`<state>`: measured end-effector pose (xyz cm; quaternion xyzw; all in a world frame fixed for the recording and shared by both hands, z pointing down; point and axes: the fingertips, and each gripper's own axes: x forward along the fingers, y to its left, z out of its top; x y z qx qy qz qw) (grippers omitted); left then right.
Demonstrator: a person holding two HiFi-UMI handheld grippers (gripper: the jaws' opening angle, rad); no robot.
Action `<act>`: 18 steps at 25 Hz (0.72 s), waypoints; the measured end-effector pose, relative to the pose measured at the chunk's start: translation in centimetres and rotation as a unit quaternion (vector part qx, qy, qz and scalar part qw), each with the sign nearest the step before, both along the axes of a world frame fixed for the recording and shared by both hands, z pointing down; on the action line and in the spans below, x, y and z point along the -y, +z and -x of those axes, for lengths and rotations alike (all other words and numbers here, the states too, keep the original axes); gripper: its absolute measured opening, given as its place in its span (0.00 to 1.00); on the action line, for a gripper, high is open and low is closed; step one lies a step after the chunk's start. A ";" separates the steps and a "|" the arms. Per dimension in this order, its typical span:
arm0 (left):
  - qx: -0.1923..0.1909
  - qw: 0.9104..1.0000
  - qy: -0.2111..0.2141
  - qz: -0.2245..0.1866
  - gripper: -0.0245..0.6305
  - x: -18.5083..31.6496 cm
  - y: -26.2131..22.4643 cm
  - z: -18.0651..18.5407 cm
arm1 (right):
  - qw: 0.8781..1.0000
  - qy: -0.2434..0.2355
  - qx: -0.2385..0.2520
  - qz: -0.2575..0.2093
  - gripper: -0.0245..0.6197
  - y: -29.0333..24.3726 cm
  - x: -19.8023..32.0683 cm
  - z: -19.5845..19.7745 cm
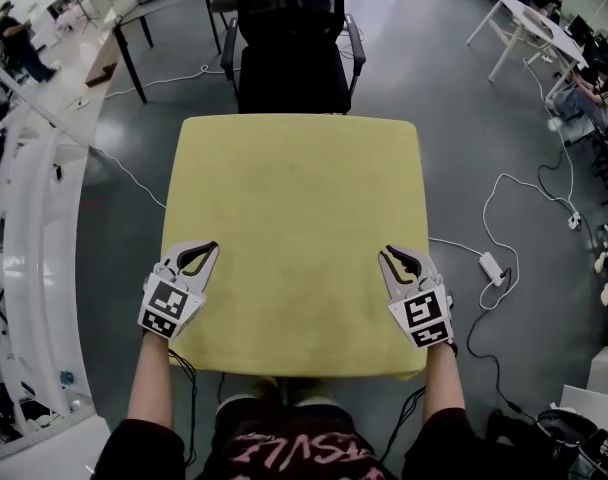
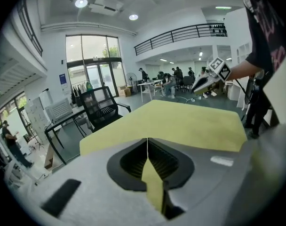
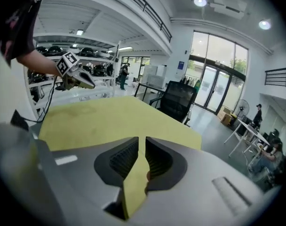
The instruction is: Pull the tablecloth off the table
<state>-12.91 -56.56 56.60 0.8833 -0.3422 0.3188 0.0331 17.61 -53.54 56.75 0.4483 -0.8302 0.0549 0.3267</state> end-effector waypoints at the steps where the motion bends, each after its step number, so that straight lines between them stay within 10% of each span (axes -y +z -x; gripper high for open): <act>1: 0.012 1.000 0.009 0.007 0.07 0.5 0.8 -0.1 | 1.000 -0.018 -0.012 0.012 0.14 1.0 0.5 0.1; 18: 0.157 0.965 0.174 0.116 0.37 4.2 12.6 1.0 | 0.965 -0.173 -0.130 0.150 0.41 12.4 4.7 1.0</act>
